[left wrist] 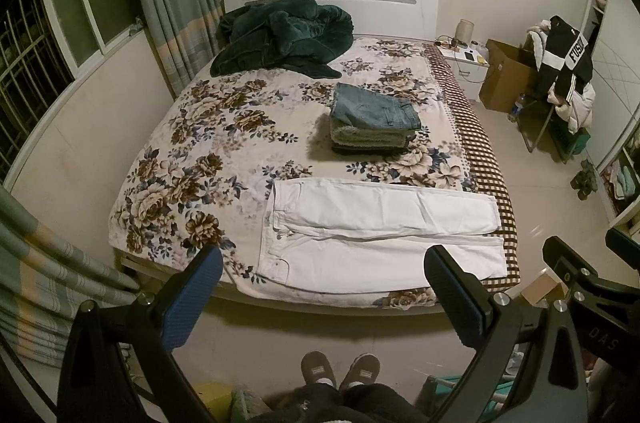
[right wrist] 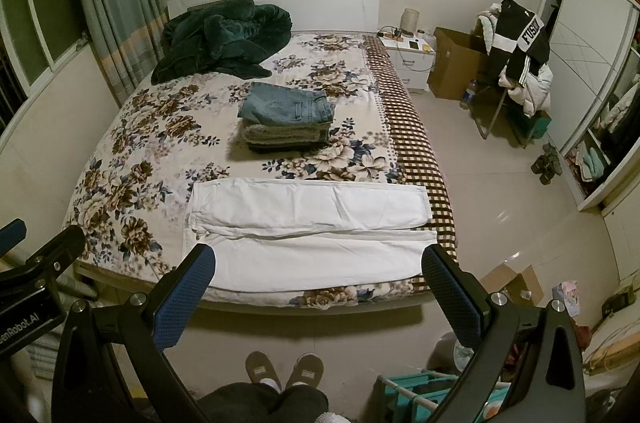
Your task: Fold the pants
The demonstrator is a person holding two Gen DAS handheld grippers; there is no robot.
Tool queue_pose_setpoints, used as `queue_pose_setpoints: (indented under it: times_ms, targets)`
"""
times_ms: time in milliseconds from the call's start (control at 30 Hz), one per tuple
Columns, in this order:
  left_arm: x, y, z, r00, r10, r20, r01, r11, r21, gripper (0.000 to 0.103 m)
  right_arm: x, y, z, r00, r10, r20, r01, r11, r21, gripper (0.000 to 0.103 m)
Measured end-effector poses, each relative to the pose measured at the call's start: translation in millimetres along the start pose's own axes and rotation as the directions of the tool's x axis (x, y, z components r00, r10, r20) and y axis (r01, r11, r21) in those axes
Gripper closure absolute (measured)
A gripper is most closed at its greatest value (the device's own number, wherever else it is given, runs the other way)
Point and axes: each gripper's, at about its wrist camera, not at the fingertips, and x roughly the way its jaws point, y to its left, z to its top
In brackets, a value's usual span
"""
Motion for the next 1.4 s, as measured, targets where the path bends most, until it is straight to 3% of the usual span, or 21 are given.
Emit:
queue_pose_setpoints:
  times_ms: [867,1000,1133,1400]
  targets:
    - [-1,2,4,1.000,-0.003,-0.001,0.003,1.000,-0.004,0.000,0,12,8,1.000,0.003,-0.007,-0.003,1.000,0.002,0.000]
    - [6,-13,22,0.999,0.031,0.010,-0.031,0.999,-0.013,0.000,6,6,0,1.000,-0.008,-0.014,0.008,1.000,0.012,0.000]
    - [35,-23,23,0.998,0.063,-0.005,-0.063,0.998,-0.028,0.000,73,-15,-24,0.999,-0.036,-0.041,0.037,0.998,0.046,0.000]
    - [128,-41,26,0.986,0.148,-0.078,-0.151,0.988,-0.029,0.000,170,-58,-15,0.992,-0.055,-0.117,0.065,0.994,0.092,0.000]
